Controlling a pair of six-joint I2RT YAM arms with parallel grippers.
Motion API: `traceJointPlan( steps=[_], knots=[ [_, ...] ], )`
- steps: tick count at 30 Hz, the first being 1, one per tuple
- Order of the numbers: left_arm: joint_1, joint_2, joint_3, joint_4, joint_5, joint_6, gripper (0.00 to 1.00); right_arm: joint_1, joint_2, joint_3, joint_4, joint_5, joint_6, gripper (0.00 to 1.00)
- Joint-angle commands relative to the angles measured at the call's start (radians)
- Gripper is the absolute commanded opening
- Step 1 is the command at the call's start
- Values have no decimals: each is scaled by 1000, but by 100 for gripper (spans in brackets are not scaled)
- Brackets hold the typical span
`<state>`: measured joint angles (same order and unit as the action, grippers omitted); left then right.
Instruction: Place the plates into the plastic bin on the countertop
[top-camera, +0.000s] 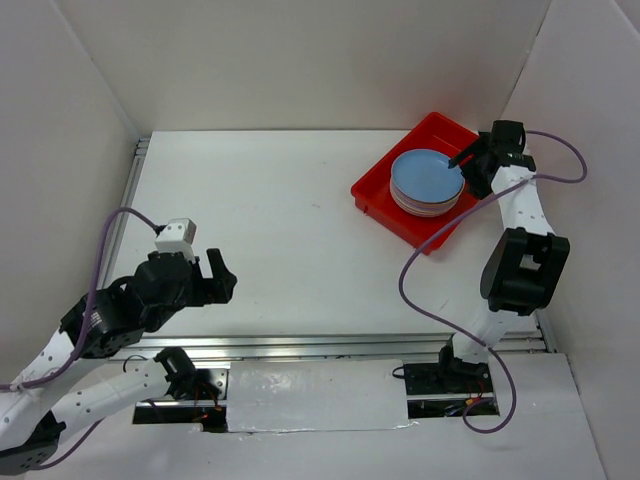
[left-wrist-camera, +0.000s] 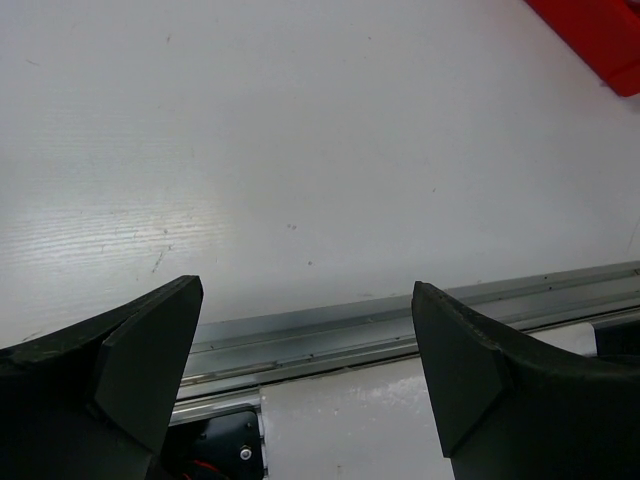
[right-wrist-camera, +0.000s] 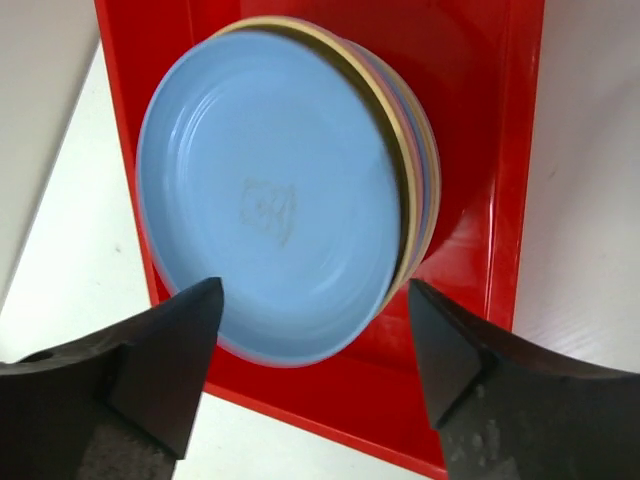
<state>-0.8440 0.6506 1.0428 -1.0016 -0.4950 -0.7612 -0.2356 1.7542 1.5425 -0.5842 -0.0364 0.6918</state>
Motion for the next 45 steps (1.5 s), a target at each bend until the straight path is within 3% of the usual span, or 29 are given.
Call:
traceJointPlan(
  steps=[1, 7, 8, 11, 15, 17, 21, 25, 30, 36, 45],
  knots=[
    [-4, -20, -3, 37, 10, 20, 99, -8, -61, 51, -51, 33, -2, 83],
    [-4, -14, 8, 31, -25, 8, 99, 18, -272, 9, -52, -17, -18, 90],
    [-4, -5, 14, 24, -37, 3, 99, 54, -316, -10, -30, -26, -43, 100],
    [-1, 53, 89, -11, -135, -16, 99, 166, -528, -90, -40, -2, -112, 100],
    [32, 193, 224, -67, -310, -20, 99, 343, -708, -177, -111, 146, -181, 100],
    [86, 274, 334, -97, -333, -1, 99, 421, -810, -225, -175, 222, -189, 100],
    [157, 363, 506, -147, -376, 36, 99, 669, -988, -303, -287, 522, -135, 100],
    [190, 356, 589, -196, -459, 30, 99, 818, -1201, -303, -422, 586, -86, 100],
    [226, 233, 566, -213, -442, 29, 99, 820, -1308, -250, -541, 621, -127, 100],
    [240, 40, 441, -174, -353, 42, 99, 728, -1366, -203, -621, 478, -224, 100],
    [238, -25, 373, -190, -333, 26, 99, 702, -1447, -202, -640, 441, -230, 100]
  ],
)
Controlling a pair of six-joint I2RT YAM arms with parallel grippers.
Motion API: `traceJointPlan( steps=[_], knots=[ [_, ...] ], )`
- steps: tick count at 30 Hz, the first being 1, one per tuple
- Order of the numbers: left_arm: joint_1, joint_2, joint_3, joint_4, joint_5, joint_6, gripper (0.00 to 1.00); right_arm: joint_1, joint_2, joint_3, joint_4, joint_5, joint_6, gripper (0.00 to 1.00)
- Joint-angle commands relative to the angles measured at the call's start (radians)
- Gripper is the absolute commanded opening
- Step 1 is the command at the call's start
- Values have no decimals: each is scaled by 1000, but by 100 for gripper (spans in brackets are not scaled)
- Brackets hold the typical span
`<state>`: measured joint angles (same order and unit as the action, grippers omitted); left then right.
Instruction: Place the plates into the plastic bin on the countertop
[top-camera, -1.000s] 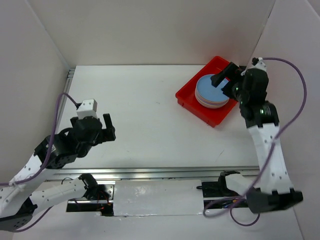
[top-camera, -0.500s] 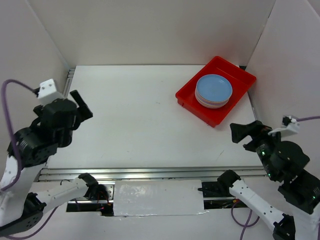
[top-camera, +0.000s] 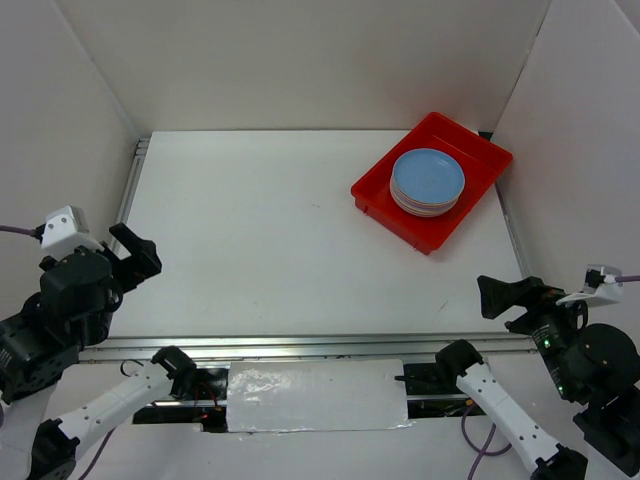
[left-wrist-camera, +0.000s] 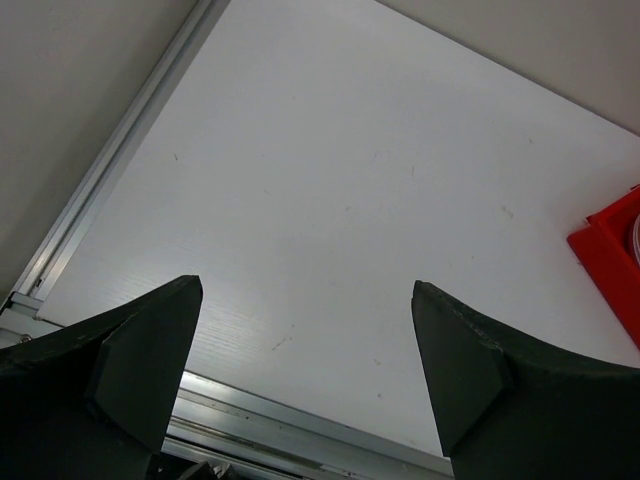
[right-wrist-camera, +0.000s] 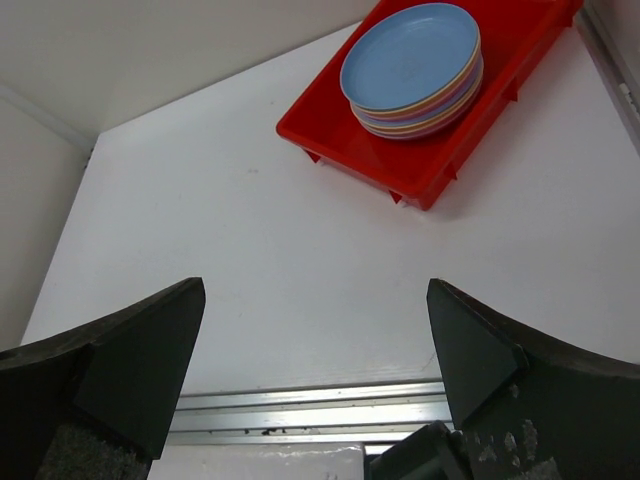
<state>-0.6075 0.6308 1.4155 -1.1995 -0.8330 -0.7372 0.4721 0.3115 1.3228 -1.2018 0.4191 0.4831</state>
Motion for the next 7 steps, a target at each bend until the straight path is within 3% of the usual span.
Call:
traceJointPlan(
  steps=[1, 7],
  knots=[
    [3, -5, 0, 3, 3, 1, 99, -6, -8, 16, -22, -13, -21, 100],
    [3, -6, -26, 11, 18, 2, 99, -10, 5, 19, -25, 21, -6, 100]
  ],
)
